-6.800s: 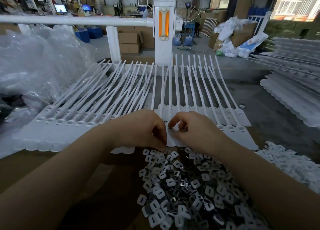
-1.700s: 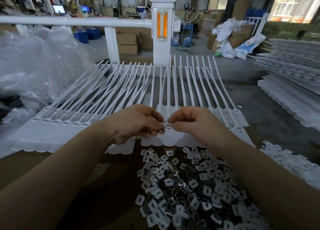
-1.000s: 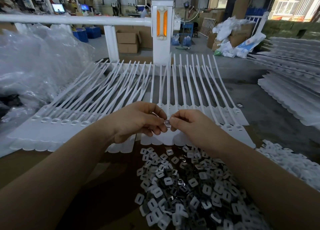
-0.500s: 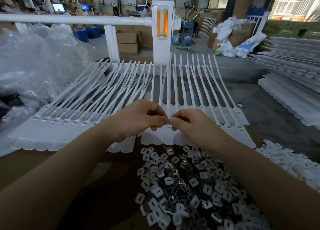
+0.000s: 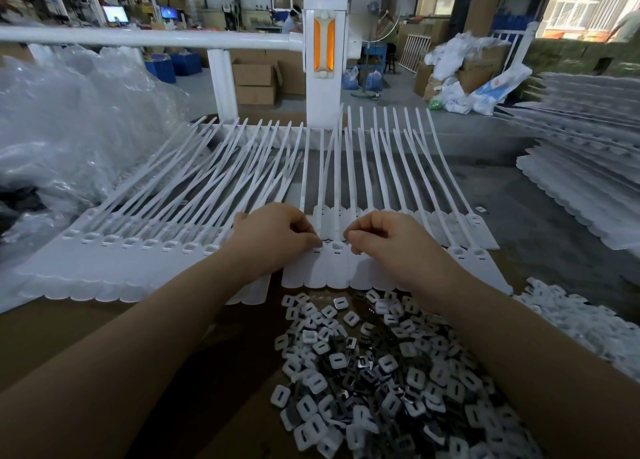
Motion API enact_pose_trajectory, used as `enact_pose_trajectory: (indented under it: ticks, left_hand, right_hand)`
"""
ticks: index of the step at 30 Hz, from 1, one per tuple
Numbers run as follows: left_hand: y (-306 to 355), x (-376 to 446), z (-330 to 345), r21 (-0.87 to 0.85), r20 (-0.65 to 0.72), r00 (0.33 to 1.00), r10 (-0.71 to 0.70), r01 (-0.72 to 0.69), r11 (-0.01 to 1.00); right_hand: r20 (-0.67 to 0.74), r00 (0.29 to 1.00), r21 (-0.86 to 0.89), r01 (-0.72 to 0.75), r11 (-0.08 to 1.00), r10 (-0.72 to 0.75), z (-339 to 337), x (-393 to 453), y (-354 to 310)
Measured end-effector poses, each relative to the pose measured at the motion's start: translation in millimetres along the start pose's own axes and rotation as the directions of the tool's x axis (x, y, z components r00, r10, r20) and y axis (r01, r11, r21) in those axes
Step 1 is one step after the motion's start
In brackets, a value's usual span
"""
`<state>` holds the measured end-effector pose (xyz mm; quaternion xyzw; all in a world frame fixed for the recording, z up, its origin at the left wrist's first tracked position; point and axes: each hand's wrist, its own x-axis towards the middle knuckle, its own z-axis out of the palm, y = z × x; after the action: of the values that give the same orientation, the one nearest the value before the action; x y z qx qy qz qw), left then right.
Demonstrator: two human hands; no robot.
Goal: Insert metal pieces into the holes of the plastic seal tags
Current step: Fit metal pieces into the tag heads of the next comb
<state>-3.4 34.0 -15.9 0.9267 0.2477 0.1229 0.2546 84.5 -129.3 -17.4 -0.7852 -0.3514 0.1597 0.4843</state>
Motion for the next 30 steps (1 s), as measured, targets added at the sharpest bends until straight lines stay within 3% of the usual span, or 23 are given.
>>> enact_pose_trajectory:
  ticks: [4,9,19,25,30]
  left_hand:
    - [-0.2,3.4,2.4,0.059,-0.016,1.000,0.008,-0.007,0.998]
    - [-0.9,4.9,1.5,-0.006,-0.017,1.000,-0.011,0.011,1.000]
    - [-1.5,2.2,2.3,0.146,-0.106,0.992,0.066,-0.050,0.988]
    - [-6.1,0.7,-3.1,0.283,-0.051,0.965,0.256,-0.232,0.931]
    - [-16.0,-2.8,-10.7,0.392,0.007,0.872,0.489,-0.453,0.801]
  right_hand:
    - [0.006,1.000,0.003,-0.007,1.000,0.007,0.3,0.0,0.3]
    - [0.008,1.000,0.007,-0.012,1.000,0.012,0.6,-0.2,0.8]
    - [0.013,1.000,0.007,-0.024,1.000,0.024,1.2,-0.3,0.8]
    - [0.014,0.999,0.005,-0.031,1.000,0.031,0.5,-1.2,0.3]
    - [0.017,0.999,0.000,-0.038,0.999,0.038,0.0,-1.9,-0.6]
